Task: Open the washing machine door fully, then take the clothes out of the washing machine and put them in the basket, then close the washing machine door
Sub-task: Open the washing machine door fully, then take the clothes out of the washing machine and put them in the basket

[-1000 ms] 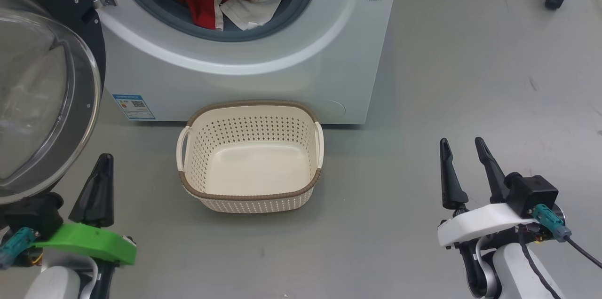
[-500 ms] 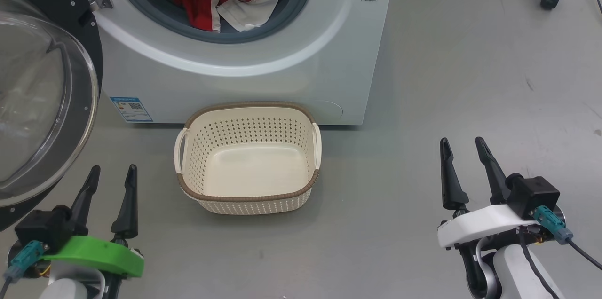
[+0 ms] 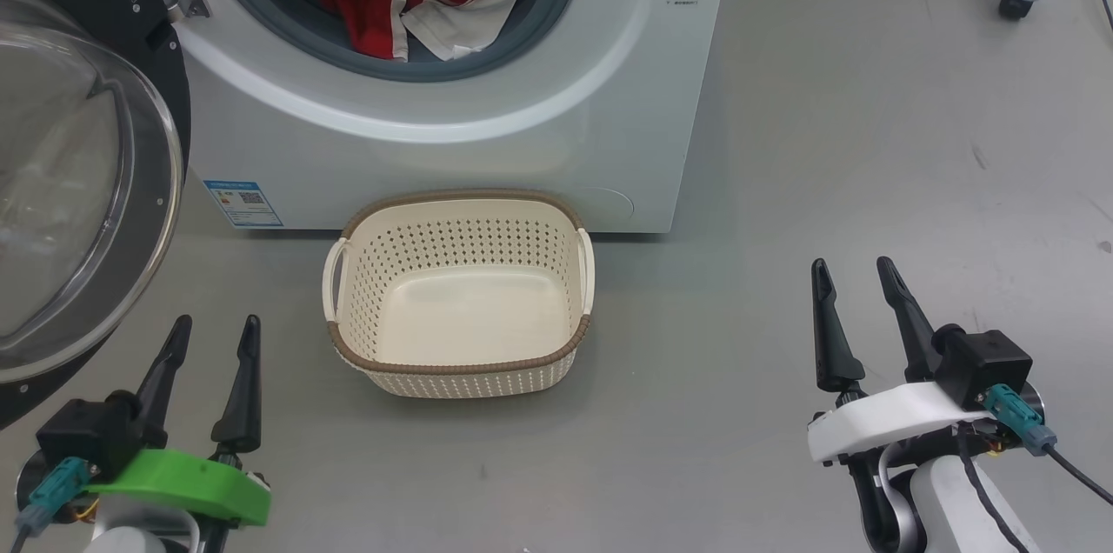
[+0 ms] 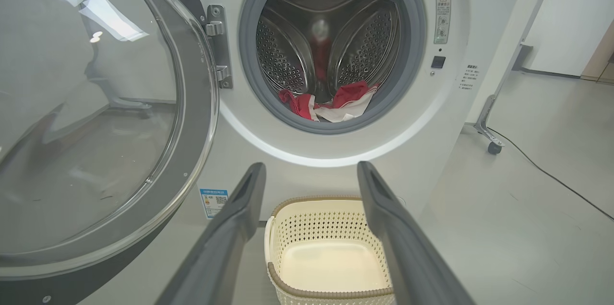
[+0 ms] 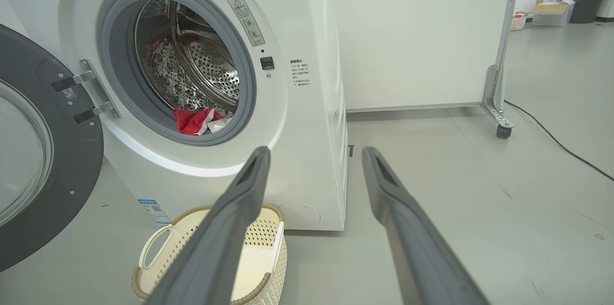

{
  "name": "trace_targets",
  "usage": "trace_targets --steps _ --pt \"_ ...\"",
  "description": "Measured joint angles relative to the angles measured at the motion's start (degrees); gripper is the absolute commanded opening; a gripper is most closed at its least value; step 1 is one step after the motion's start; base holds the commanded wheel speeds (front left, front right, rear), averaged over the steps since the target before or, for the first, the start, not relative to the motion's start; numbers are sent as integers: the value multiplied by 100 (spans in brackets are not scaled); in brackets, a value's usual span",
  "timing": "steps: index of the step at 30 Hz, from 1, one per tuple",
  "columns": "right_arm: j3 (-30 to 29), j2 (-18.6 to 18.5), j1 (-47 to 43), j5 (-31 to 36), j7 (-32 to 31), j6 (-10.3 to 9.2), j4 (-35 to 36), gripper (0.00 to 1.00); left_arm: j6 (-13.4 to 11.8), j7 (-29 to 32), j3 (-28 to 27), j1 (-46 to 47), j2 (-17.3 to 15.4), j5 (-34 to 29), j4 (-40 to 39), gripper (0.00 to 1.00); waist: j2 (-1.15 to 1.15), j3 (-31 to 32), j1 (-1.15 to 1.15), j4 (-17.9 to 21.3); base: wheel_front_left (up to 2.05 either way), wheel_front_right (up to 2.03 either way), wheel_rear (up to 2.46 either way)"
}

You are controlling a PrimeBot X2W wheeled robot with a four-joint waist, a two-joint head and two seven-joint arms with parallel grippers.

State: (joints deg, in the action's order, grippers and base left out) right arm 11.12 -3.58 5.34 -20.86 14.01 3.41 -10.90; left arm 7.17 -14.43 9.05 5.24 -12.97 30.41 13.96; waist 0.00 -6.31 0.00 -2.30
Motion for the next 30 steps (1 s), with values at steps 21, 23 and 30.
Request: trace_targets --steps 21,23,30 --pt "-1 9 -3 34 0 4 -2 100 -9 0 -147 -103 80 -121 -175 100 0 8 0 1 0 0 0" --pt "-1 10 -3 34 0 5 -2 100 -9 0 -147 -110 87 -121 -180 100 0 10 0 2 0 0 0" --pt "-1 14 -4 35 0 7 -5 100 -9 0 -140 -119 91 -123 -187 100 0 13 0 1 0 0 0"
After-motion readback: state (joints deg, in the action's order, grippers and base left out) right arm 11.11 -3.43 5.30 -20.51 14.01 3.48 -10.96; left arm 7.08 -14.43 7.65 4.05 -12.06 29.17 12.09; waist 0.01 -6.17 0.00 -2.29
